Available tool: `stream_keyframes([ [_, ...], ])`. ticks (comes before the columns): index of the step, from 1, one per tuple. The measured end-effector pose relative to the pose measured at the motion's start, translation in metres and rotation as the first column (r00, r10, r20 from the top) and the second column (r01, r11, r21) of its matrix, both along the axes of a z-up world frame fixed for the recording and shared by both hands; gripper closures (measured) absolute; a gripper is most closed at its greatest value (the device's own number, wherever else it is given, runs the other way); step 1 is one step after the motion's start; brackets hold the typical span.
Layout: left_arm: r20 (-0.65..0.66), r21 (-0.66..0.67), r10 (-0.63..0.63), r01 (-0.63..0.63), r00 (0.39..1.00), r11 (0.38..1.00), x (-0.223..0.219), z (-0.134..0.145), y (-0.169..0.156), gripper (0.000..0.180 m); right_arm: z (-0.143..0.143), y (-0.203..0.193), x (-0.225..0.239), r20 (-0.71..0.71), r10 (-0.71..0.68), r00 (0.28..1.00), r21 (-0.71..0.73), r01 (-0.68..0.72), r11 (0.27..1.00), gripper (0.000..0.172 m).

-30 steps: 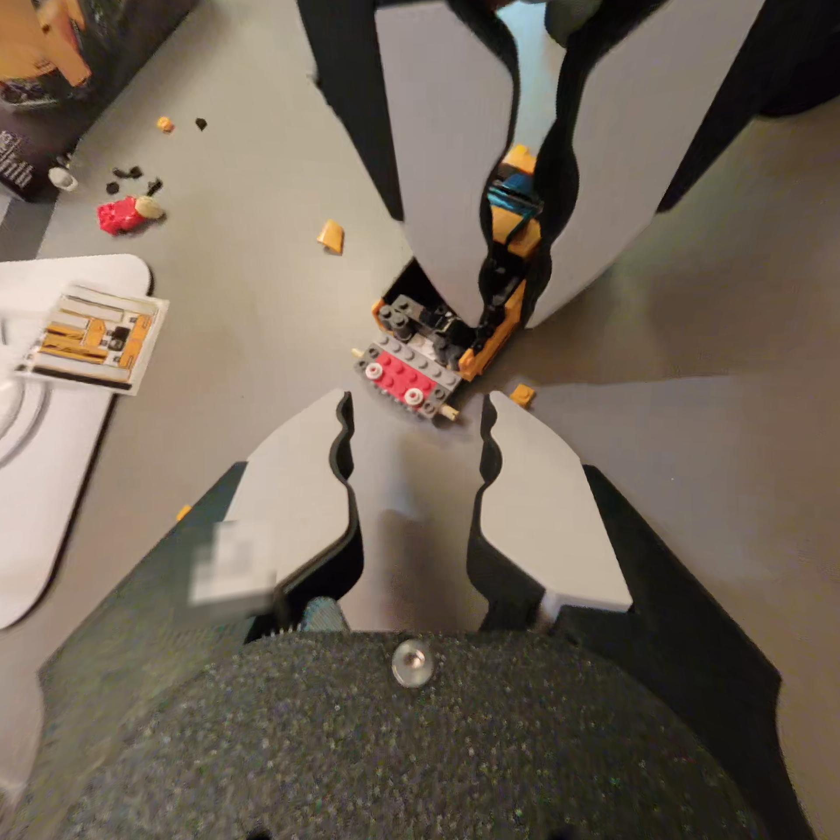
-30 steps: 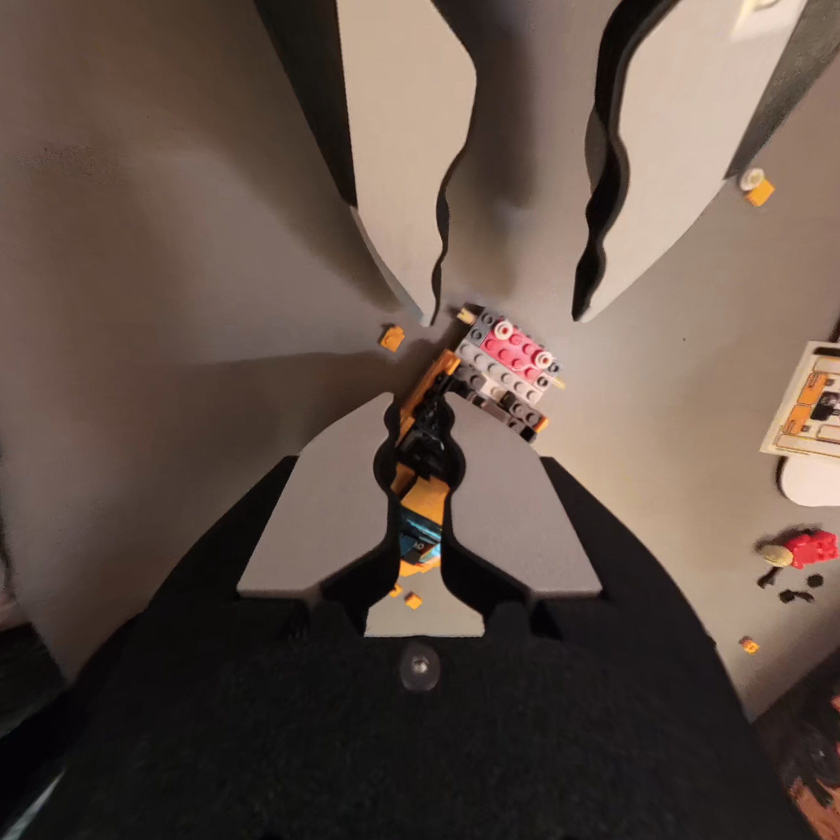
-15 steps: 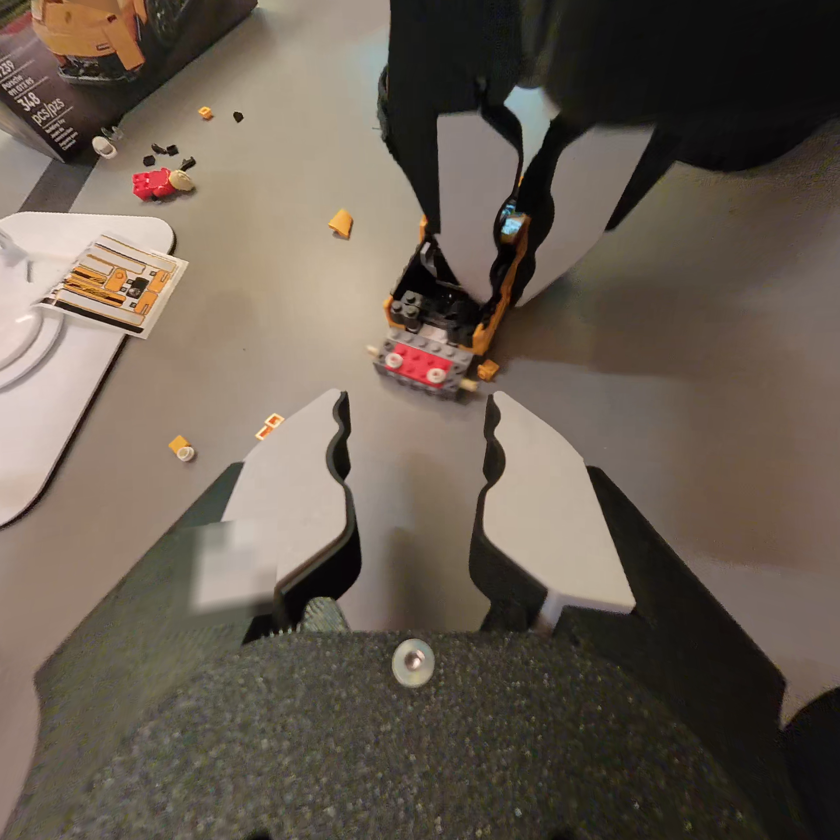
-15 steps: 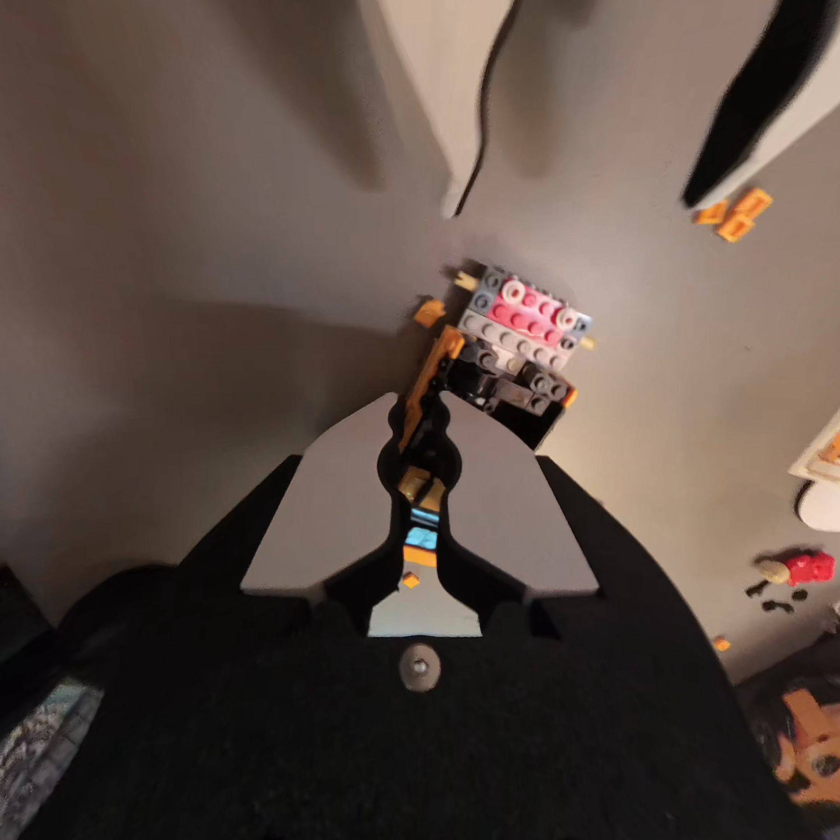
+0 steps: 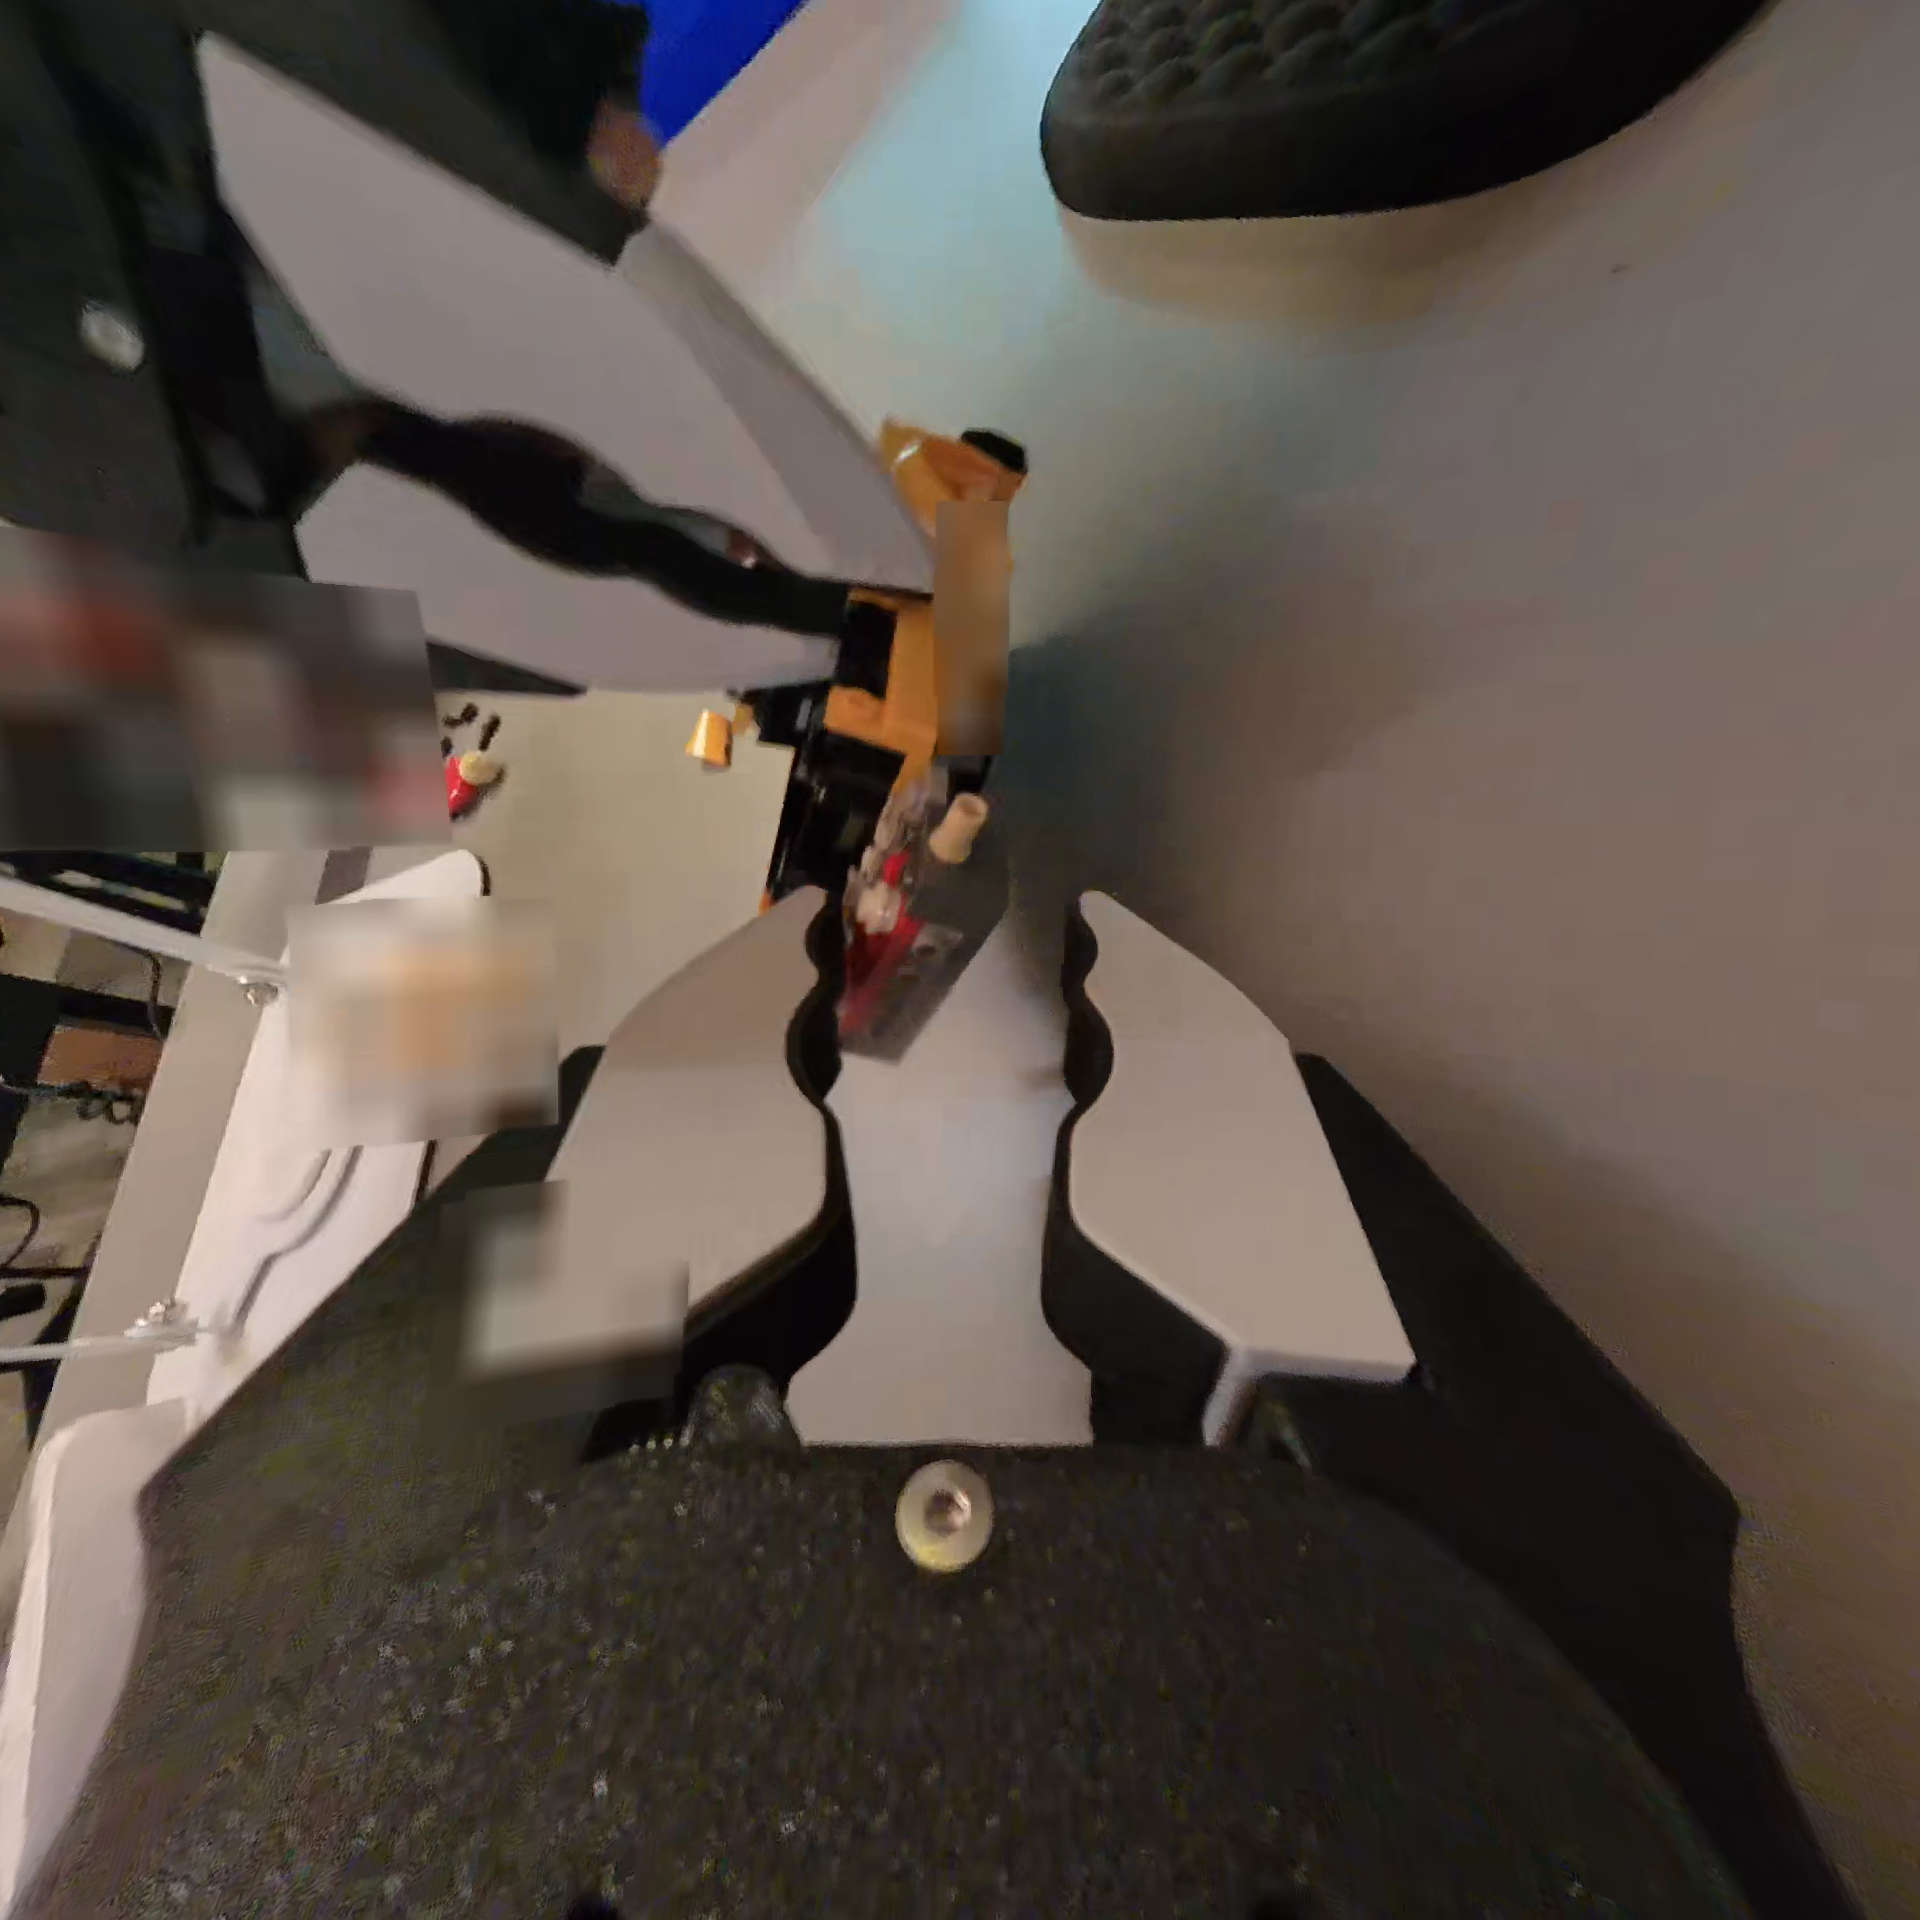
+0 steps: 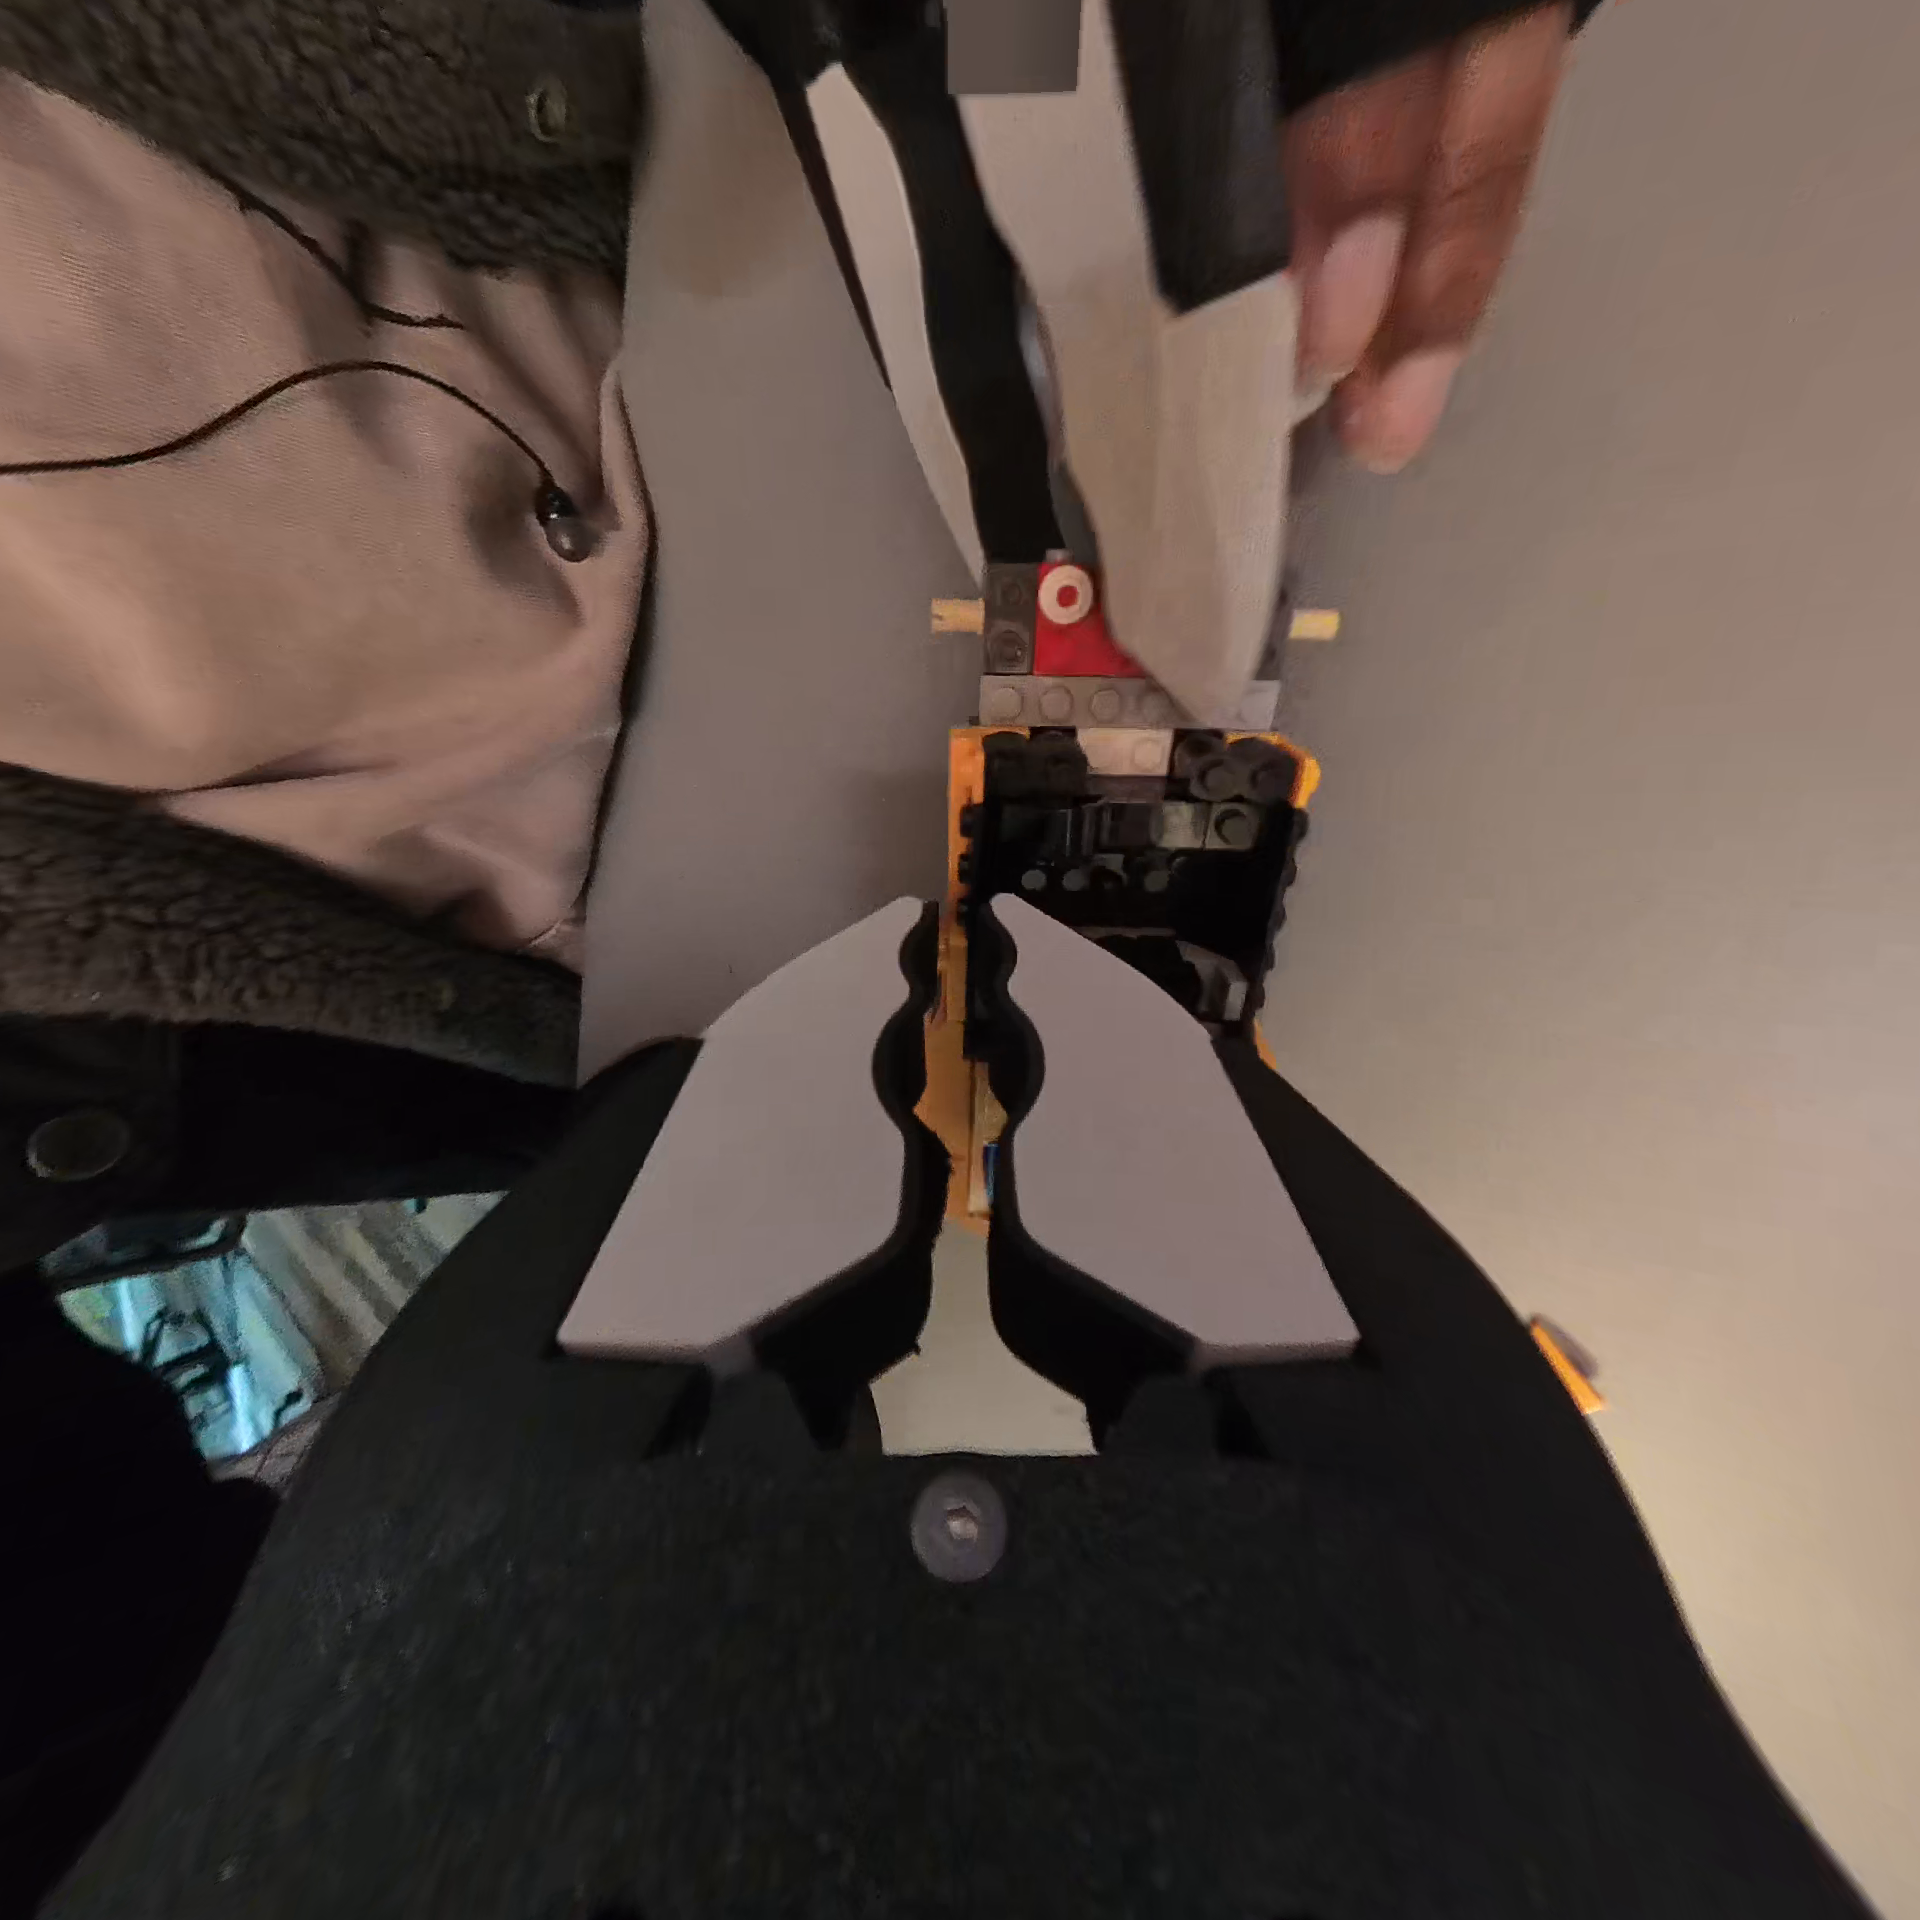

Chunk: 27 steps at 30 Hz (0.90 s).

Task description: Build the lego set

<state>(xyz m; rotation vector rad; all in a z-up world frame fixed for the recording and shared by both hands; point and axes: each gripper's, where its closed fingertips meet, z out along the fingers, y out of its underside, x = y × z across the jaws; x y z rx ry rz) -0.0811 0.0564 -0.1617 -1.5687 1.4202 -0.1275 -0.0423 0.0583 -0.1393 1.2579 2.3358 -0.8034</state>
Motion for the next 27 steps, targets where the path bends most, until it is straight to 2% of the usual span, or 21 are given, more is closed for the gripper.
stream_keyframes([
  [1,-0.004,0.014,-0.002,0.002,1.0,1.0,0.002,0.0,0.0,0.148,0.0,0.0,0.0,0.012,0.017,1.0,-0.016,-0.017,1.0,0.165],
  [2,-0.007,0.03,0.008,-0.008,1.0,1.0,0.002,0.0,0.001,0.158,0.0,-0.001,0.001,0.025,0.033,0.999,-0.031,-0.032,0.999,0.165],
  [5,0.011,-0.034,0.051,-0.05,0.999,0.998,-0.002,-0.004,0.001,0.162,0.002,0.004,-0.009,-0.017,0.008,1.0,-0.008,-0.008,1.0,0.162],
  [7,0.056,-0.123,0.127,-0.12,0.99,0.985,-0.01,-0.006,0.006,0.163,0.017,0.015,-0.025,-0.164,-0.071,0.984,0.035,0.078,0.996,0.16],
  [9,0.078,-0.201,0.201,-0.182,0.976,0.963,-0.021,-0.01,0.012,0.163,0.037,0.02,-0.035,-0.348,-0.121,0.93,0.106,0.167,0.98,0.159],
  [11,0.097,-0.288,0.27,-0.233,0.958,0.929,-0.029,-0.015,0.016,0.162,0.05,0.0,-0.029,-0.486,-0.119,0.866,0.129,0.205,0.97,0.158],
  [14,0.129,-0.39,0.32,-0.249,0.938,0.887,-0.033,-0.02,0.017,0.162,0.011,-0.021,-0.014,-0.562,-0.063,0.825,0.332,0.295,0.896,0.154],
  [15,0.132,-0.408,0.324,-0.247,0.937,0.879,-0.034,-0.021,0.016,0.163,-0.005,-0.023,-0.014,-0.578,-0.091,0.811,0.368,0.359,0.858,0.153],
  [17,0.142,-0.422,0.325,-0.24,0.935,0.874,-0.034,-0.022,0.016,0.163,-0.03,-0.029,-0.017,-0.603,-0.214,0.768,0.321,0.479,0.817,0.155],
  [20,0.156,-0.442,0.325,-0.228,0.933,0.868,-0.034,-0.022,0.014,0.163,-0.041,-0.025,-0.027,-0.644,-0.321,0.694,0.266,0.597,0.757,0.157],
  [23,0.167,-0.454,0.319,-0.214,0.933,0.865,-0.035,-0.022,0.012,0.163,-0.047,-0.025,-0.033,-0.616,-0.359,0.701,0.256,0.609,0.751,0.157],
  [27,0.176,-0.483,0.3,-0.183,0.937,0.856,-0.034,-0.022,0.008,0.162,-0.056,-0.021,-0.038,-0.595,-0.335,0.73,0.314,0.595,0.74,0.165],
])
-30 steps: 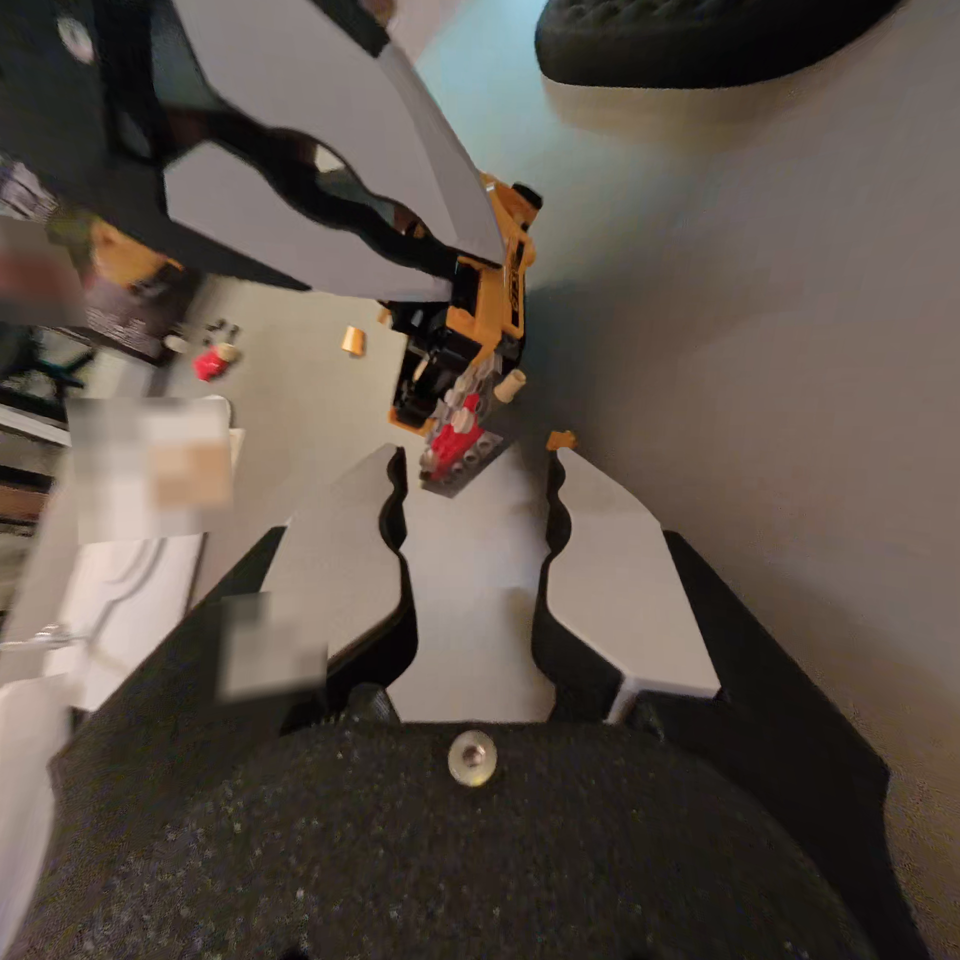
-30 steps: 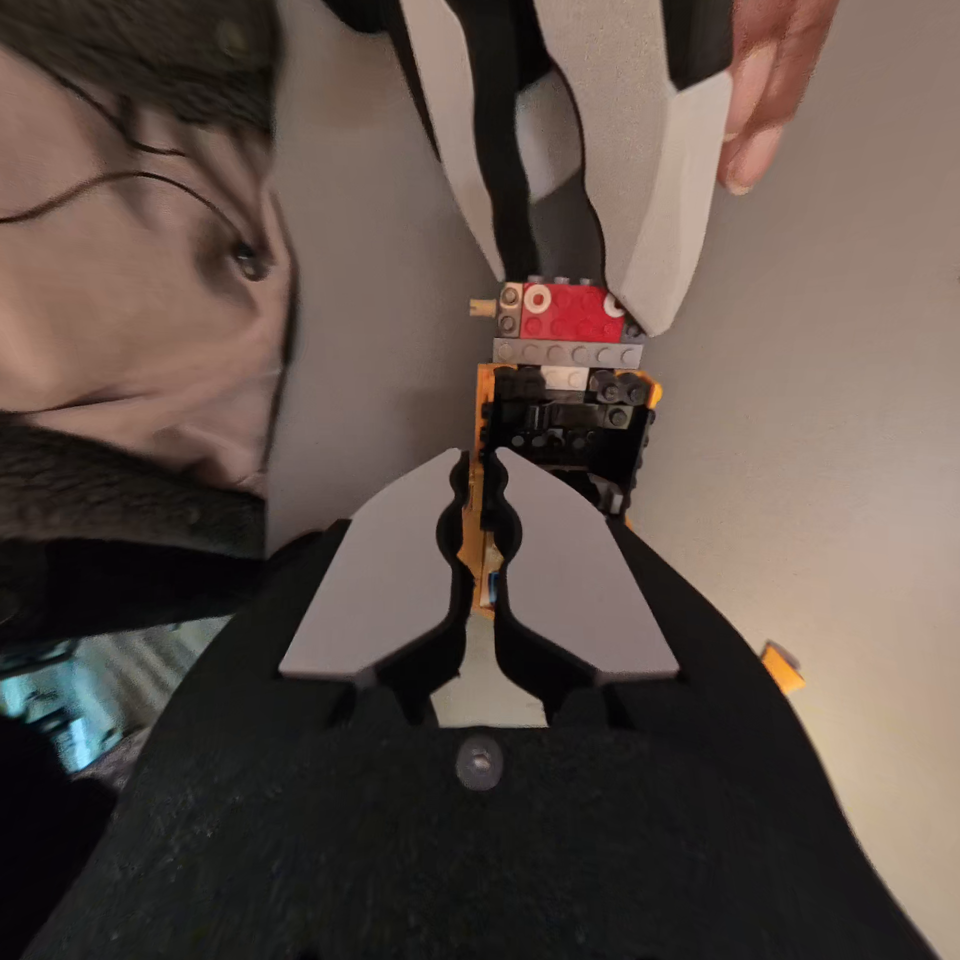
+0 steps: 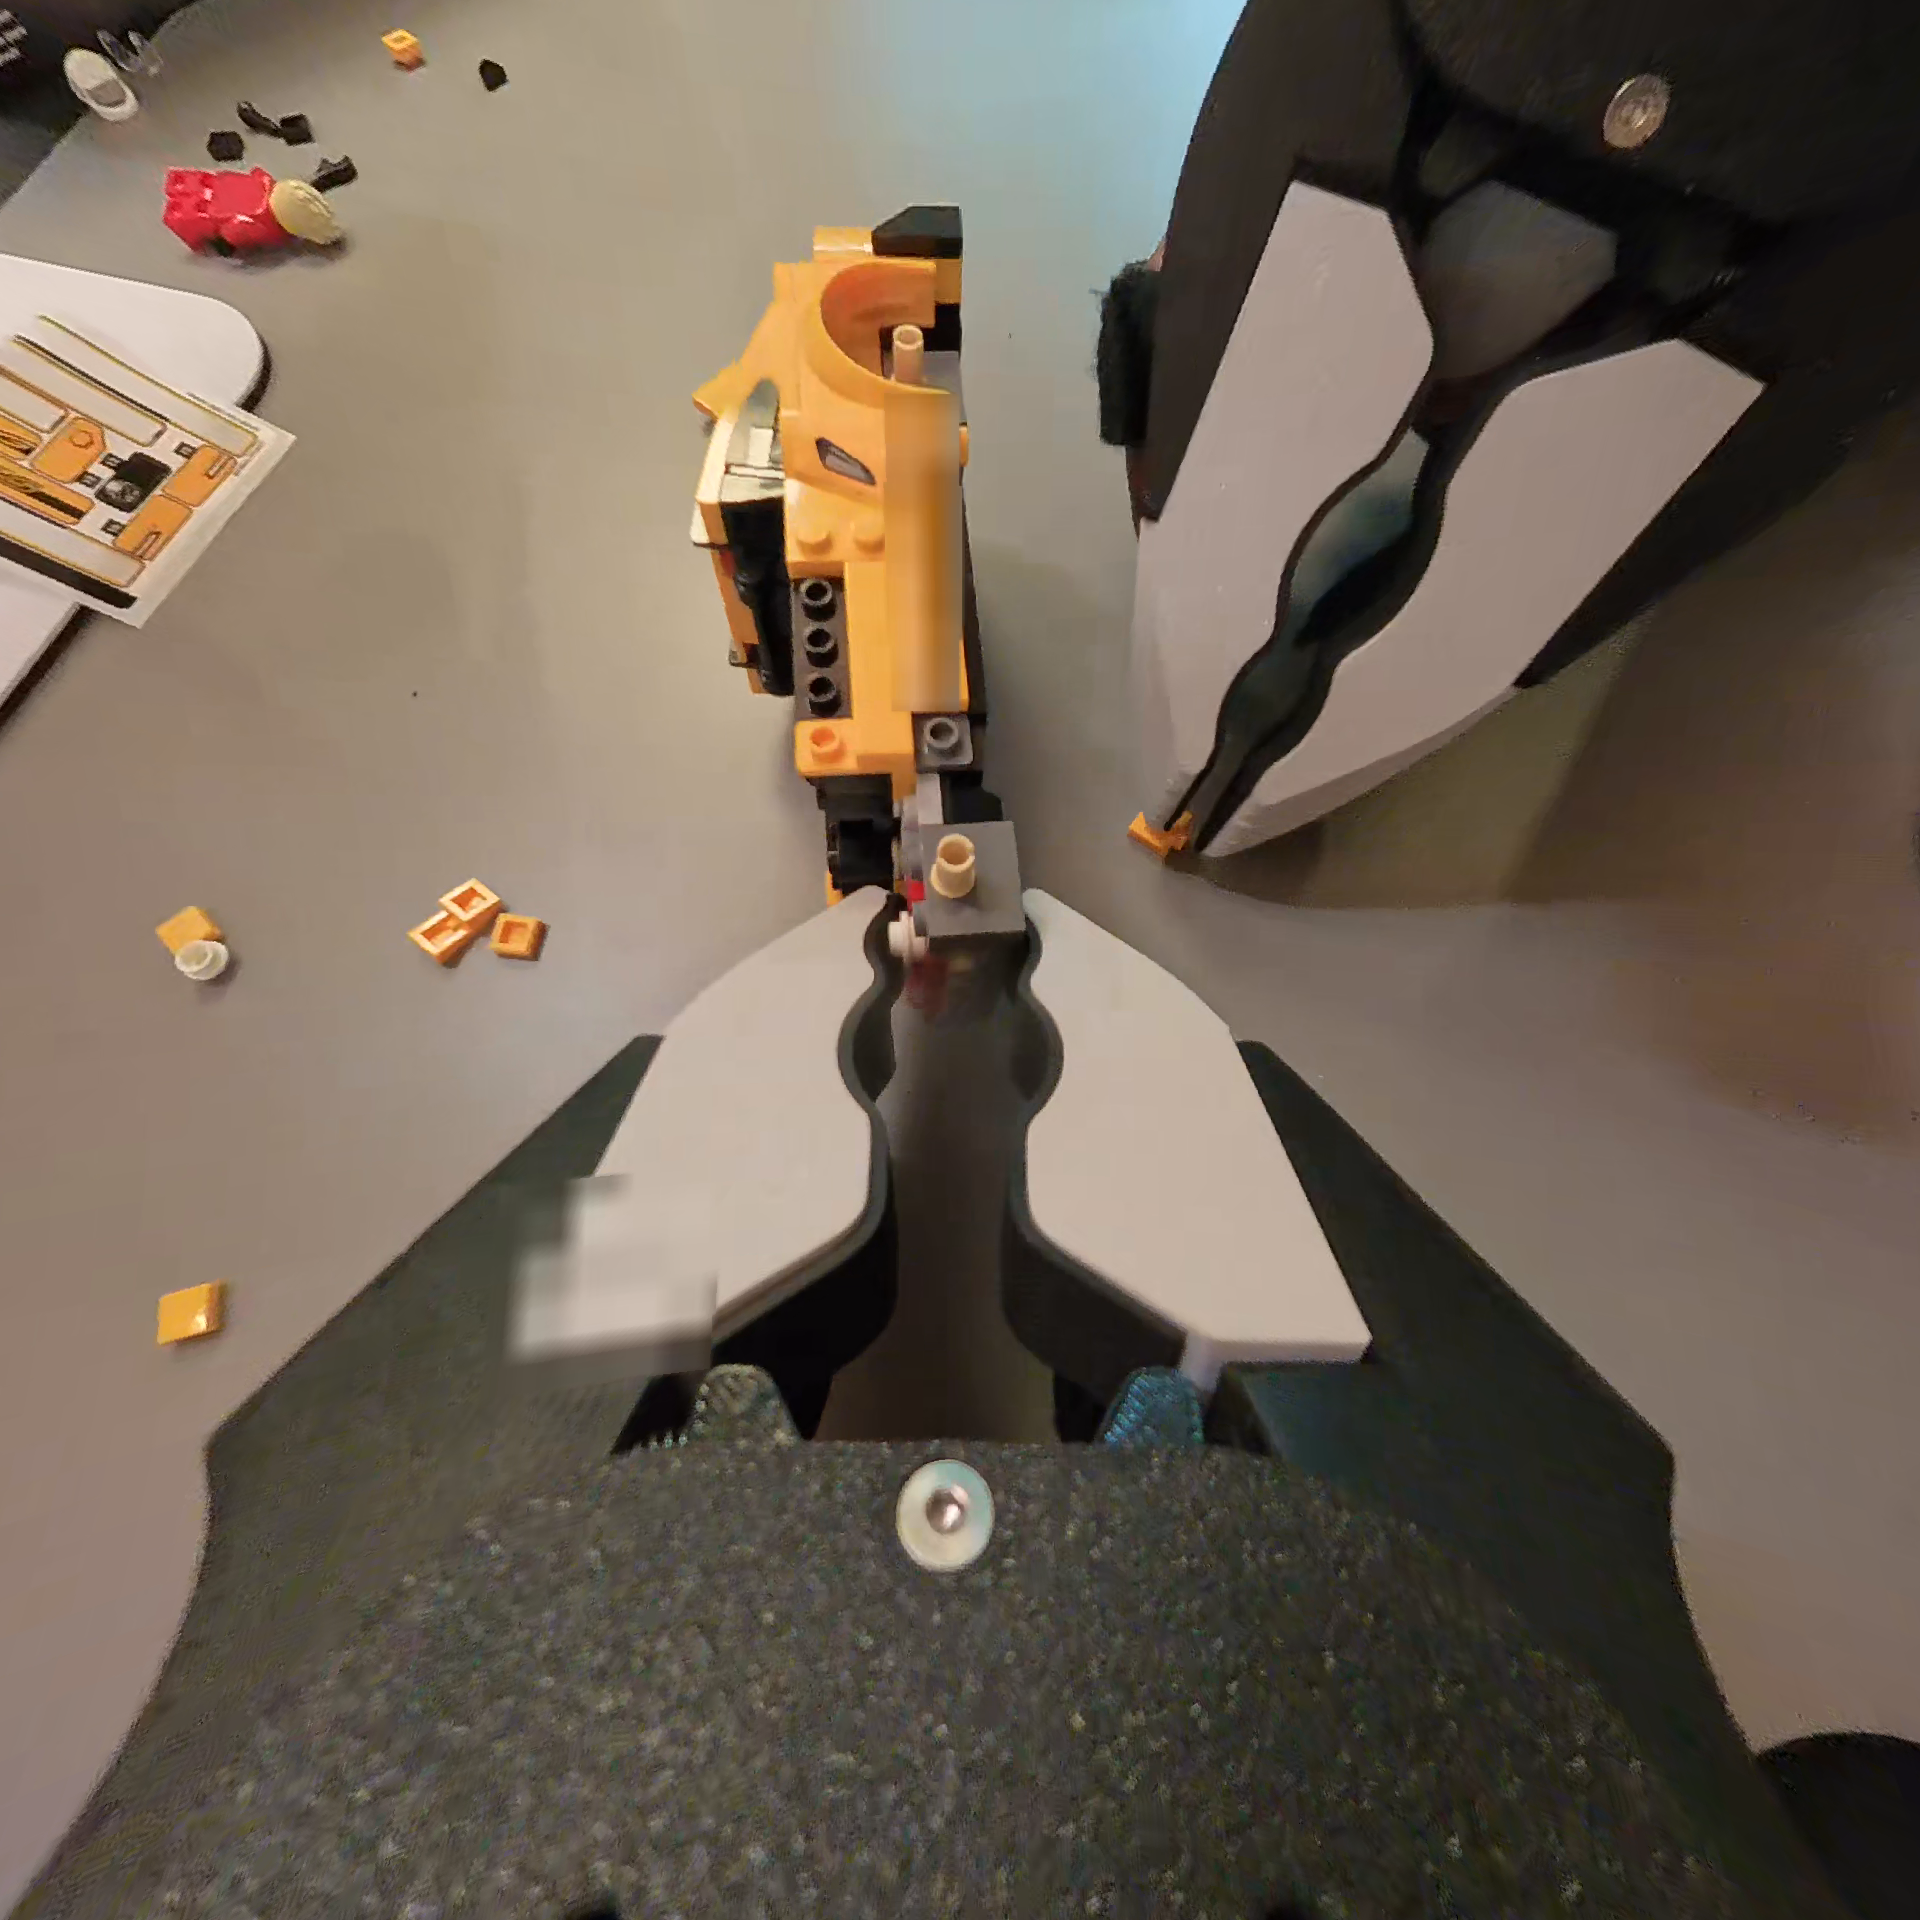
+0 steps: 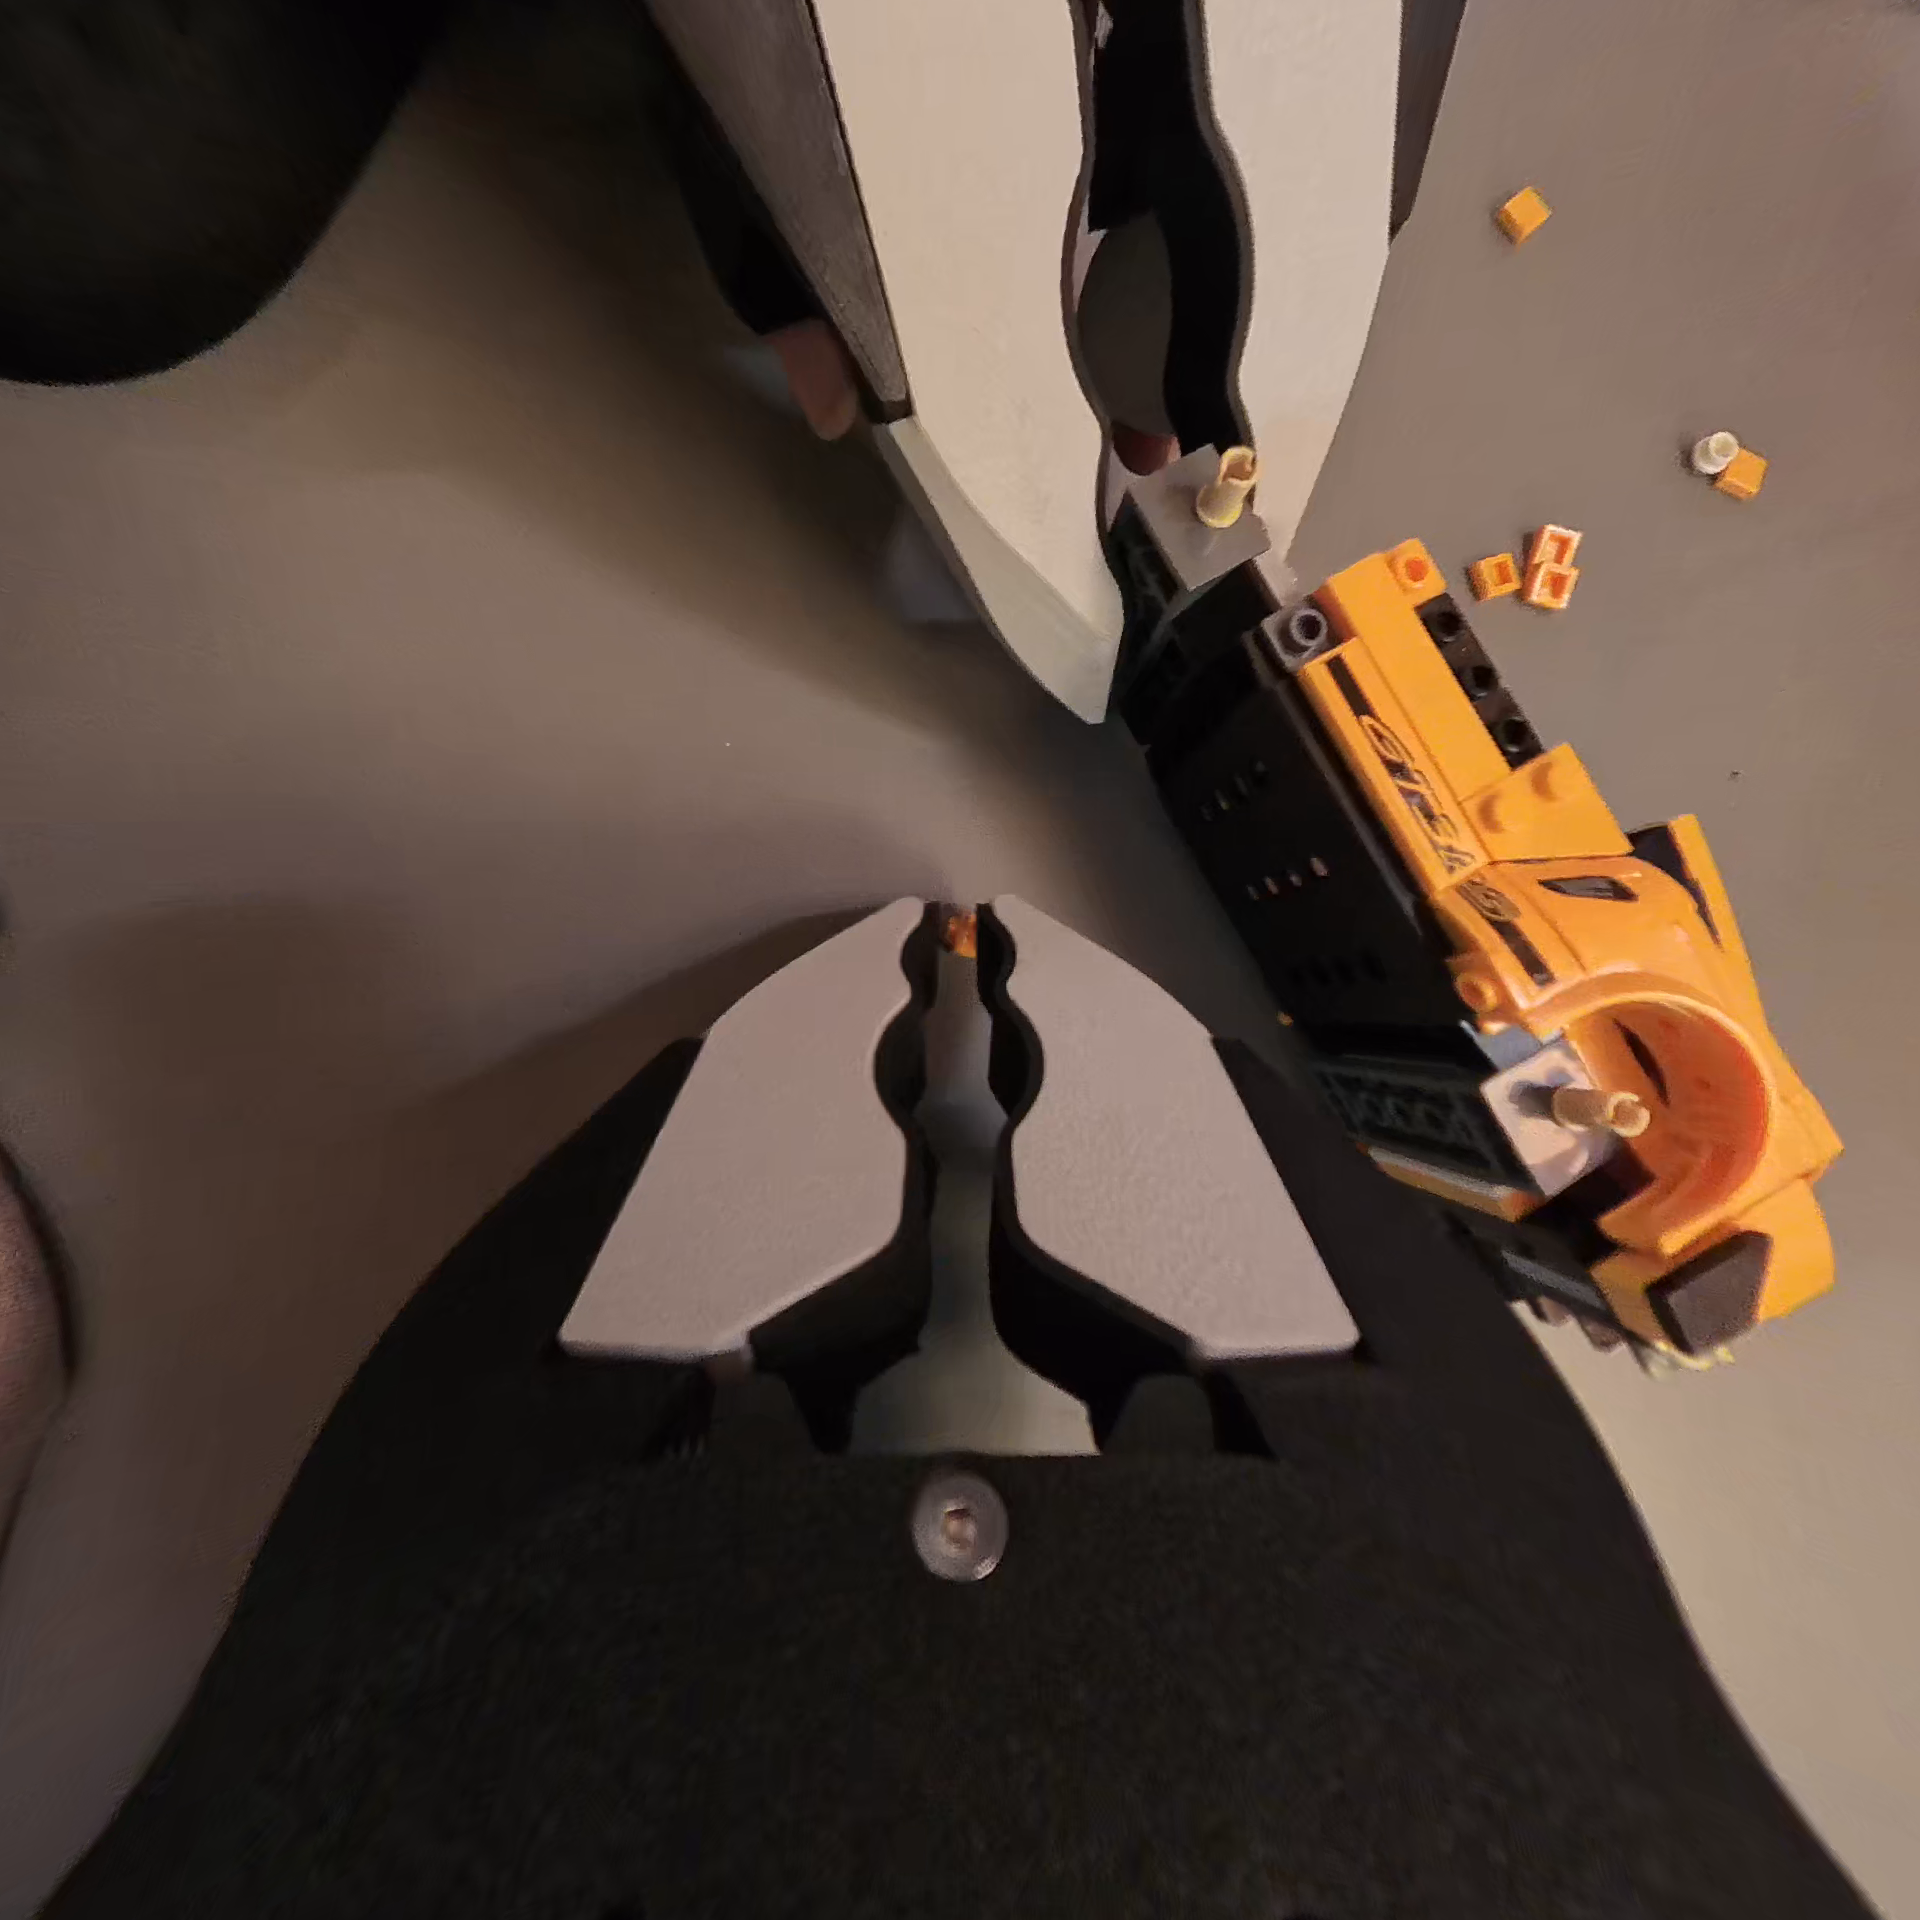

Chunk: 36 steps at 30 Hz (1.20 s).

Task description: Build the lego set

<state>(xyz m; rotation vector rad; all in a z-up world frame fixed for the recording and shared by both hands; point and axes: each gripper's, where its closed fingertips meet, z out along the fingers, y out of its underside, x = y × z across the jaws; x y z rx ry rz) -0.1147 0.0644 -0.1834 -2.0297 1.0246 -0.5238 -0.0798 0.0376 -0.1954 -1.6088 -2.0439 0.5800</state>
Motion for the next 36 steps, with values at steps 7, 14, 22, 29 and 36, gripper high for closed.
stream_keyframes([
  [7,0.019,-0.025,-0.078,0.079,0.997,0.997,0.006,0.0,-0.012,0.163,0.009,-0.013,0.009,-0.046,0.115,0.992,-0.033,-0.116,0.993,0.171],
  [14,0.044,-0.051,-0.2,0.202,0.979,0.978,0.023,-0.003,-0.03,0.158,0.082,-0.032,0.029,-0.346,0.238,0.908,-0.077,-0.28,0.957,0.171],
  [22,0.028,-0.05,-0.222,0.223,0.975,0.973,0.025,-0.001,-0.035,0.161,0.097,-0.019,0.029,-0.31,0.287,0.906,-0.022,-0.309,0.951,0.171],
  [29,0.011,-0.079,-0.245,0.245,0.969,0.966,0.057,-0.002,-0.057,0.153,0.105,-0.008,0.039,-0.227,0.354,0.907,-0.023,-0.369,0.929,0.172],
  [36,0.051,-0.106,-0.323,0.327,0.945,0.939,0.068,0.003,-0.075,0.145,0.104,-0.012,0.05,-0.193,0.421,0.886,-0.079,-0.442,0.894,0.172],
])
